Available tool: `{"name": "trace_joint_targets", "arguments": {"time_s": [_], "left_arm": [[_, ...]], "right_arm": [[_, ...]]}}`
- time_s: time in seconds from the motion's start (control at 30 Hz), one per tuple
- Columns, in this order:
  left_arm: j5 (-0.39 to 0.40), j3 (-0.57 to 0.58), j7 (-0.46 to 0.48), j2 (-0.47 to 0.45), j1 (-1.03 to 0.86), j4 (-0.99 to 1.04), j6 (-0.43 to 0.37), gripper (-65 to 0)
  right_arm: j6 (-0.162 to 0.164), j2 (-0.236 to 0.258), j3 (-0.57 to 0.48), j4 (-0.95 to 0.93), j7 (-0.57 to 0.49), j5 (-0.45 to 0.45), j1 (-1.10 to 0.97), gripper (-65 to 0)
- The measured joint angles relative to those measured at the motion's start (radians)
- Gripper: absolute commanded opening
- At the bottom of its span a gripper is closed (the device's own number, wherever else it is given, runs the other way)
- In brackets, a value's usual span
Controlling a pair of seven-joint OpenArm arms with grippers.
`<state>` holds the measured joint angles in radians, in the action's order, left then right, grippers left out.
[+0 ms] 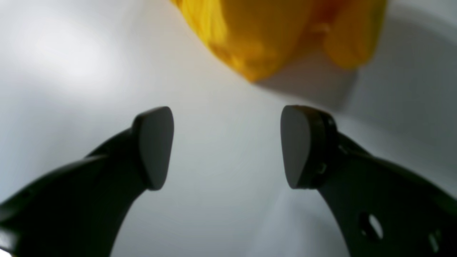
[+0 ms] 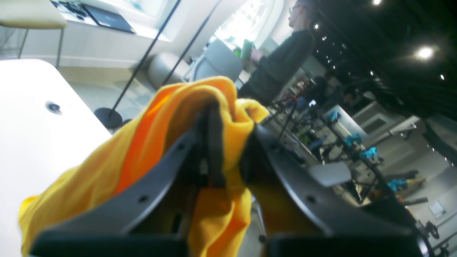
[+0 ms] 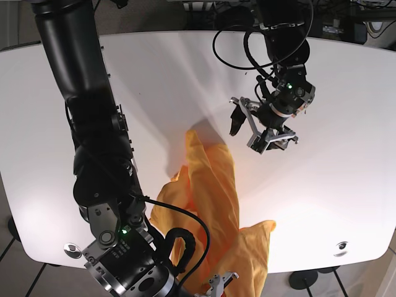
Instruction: Fold the T-shirt properly
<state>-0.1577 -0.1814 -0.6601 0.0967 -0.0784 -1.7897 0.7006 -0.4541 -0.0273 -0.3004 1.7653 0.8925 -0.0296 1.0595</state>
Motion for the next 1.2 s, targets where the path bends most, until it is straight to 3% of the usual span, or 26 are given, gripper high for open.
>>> {"name": "trace_joint_targets", "arguments": {"time_s": [0.1,0.27,0.43,0.77,0.97,1.1,1.2], "left_arm": [[0.001,0.000,-0.002,0.003,-0.032,-0.019,0.000,-21.7],[0.127,-0.001,-0.001,0.000,-0.040,-0.019,0.000,-21.7],[0.132,0.000,0.002,0.004,0.007,0.068,-0.003,-21.7],[0.136,0.150,0.199,0.043,0.060,0.268,-0.005,-21.7],[0.137,0.249,0.314,0.044,0.105,0.422,-0.111,-21.7],[0.137,0.291,0.401,0.041,0.145,0.502,-0.259,-21.7],[0.137,0.299,0.404,0.042,0.145,0.504,-0.274,-21.7]], "right_arm": [[-0.003,0.002,0.043,0.000,0.002,-0.003,-0.006,-63.1],[-0.003,0.002,0.045,0.000,0.002,0.000,-0.006,-63.1],[-0.003,0.002,0.045,0.000,0.002,0.000,-0.006,-63.1],[-0.003,0.000,0.044,0.000,0.002,0.000,-0.011,-62.9],[-0.003,0.000,0.044,0.000,0.002,0.000,-0.011,-62.9],[-0.003,0.000,0.044,0.000,0.002,0.000,-0.011,-62.9],[-0.003,0.003,0.044,0.000,0.002,0.000,-0.011,-62.9]]}}
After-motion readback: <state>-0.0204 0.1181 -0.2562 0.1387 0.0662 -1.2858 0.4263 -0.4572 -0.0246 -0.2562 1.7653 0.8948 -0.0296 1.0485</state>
